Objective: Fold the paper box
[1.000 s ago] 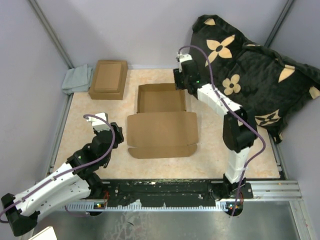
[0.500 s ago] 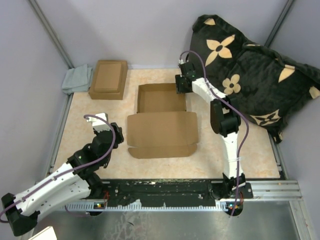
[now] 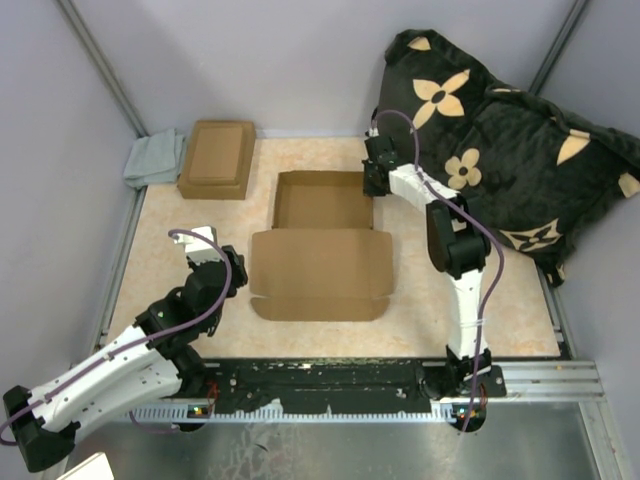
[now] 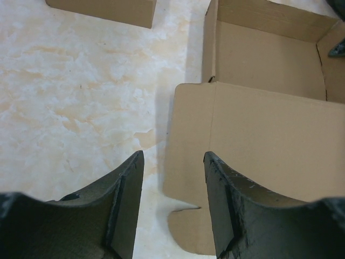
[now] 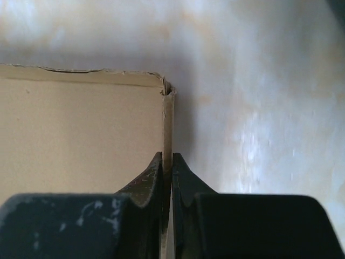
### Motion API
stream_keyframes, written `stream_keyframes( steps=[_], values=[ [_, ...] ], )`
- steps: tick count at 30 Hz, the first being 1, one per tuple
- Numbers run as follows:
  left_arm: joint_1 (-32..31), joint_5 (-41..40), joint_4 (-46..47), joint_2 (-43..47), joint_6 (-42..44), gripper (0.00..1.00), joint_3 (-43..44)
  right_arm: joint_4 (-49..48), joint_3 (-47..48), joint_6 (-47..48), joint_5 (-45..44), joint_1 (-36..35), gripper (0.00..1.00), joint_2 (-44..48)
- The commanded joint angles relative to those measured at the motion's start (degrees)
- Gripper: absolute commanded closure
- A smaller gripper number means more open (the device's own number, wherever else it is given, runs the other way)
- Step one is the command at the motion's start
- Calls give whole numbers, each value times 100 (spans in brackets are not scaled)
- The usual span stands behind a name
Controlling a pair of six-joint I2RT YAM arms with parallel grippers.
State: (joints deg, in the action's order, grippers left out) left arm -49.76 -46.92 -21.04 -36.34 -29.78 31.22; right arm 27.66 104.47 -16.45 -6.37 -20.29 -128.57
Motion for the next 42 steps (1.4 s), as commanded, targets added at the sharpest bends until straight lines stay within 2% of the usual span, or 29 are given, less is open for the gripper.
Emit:
stream_keyframes(
  steps=[1,6,8,9,11,13,15,19,21,25,30,33,38,42],
  values=[
    [-10,-51,99,8,15,45,-24,-639,-1624,-926,395,43,93,1312],
    [-16,-35,150,29,38,45,-30,-2079,-3735,-2154,1478,40,85,2620],
    [-10,-31,161,30,37,45,-33,-2422,-4408,-2619,1731,-98,78,3135],
    [-15,-22,161,36,49,45,-30,-2544,-4662,-2706,1765,-220,69,3445],
    [-11,-16,153,51,43,45,-29,-2472,-4970,-2637,1532,-511,34,3992],
    [-13,-11,157,86,43,45,-37,-2274,-5084,-2346,1410,-724,24,4334],
    [-11,1,161,112,42,45,-46,-2015,-5036,-1842,1306,-765,19,4566],
    [-10,10,172,144,48,45,-81,-1804,-4518,-542,587,-766,18,4715],
    [-10,-14,148,161,41,46,-74,-1941,-4096,65,923,-767,20,4500],
    [-9,-83,21,247,-16,46,-1,-1771,-2913,898,1708,-841,27,3528],
    [-16,3,9,505,-30,46,-4,-1703,-1866,1836,1874,-1090,35,2319],
    [-10,7,32,538,-22,46,-24,-1311,-1185,2496,1727,-1395,37,1757],
    [-16,-42,-26,375,-53,46,14,-1062,-730,3159,1491,-1833,37,1259],
    [-12,-60,-32,307,-55,46,19,-892,-417,3245,1526,-1977,36,933]
  ],
)
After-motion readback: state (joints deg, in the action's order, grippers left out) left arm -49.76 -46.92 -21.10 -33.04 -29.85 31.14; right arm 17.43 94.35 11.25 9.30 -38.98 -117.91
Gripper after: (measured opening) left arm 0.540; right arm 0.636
